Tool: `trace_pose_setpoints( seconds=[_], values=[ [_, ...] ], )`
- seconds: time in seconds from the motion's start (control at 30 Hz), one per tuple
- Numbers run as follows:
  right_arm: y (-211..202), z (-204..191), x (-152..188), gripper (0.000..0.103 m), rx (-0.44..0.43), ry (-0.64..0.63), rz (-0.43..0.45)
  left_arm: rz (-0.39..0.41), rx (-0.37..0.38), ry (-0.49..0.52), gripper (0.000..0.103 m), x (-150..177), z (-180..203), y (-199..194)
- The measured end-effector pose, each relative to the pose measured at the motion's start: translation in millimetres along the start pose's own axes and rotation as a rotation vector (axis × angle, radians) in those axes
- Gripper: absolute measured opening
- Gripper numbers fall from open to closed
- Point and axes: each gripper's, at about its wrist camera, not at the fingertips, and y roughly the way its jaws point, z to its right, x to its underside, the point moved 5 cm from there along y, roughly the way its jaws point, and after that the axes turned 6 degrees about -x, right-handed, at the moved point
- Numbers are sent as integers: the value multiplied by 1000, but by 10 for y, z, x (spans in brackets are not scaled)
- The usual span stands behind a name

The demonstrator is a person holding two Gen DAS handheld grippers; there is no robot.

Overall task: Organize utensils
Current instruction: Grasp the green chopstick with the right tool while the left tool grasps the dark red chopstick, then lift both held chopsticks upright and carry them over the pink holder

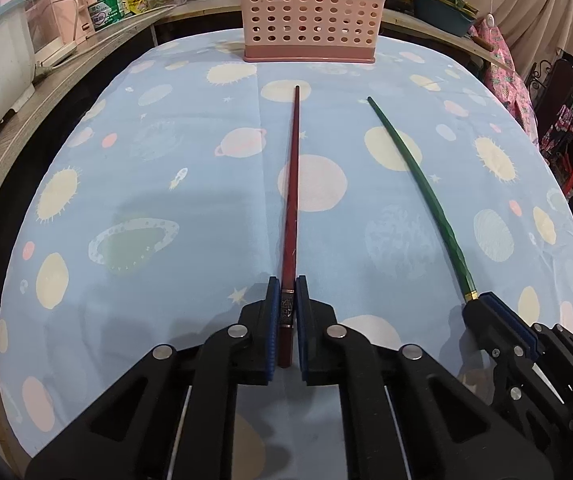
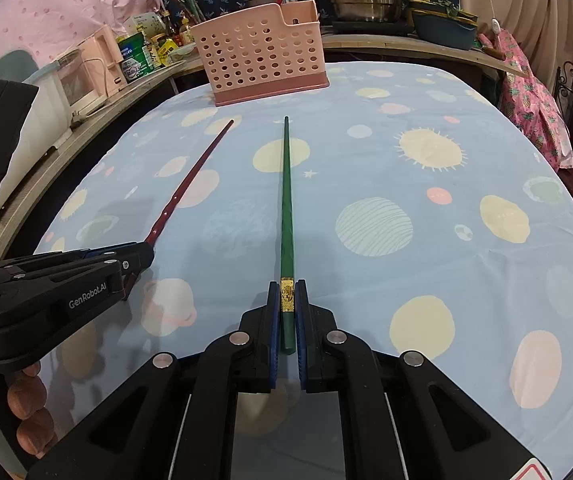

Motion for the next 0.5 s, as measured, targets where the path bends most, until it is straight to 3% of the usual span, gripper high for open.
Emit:
trace_pose_setpoints(
  seconds=[0.5],
  values=[
    [-88,-93,-79,7,-21,-6,31,-29,17,-20,7,35,-75,-38]
  ],
)
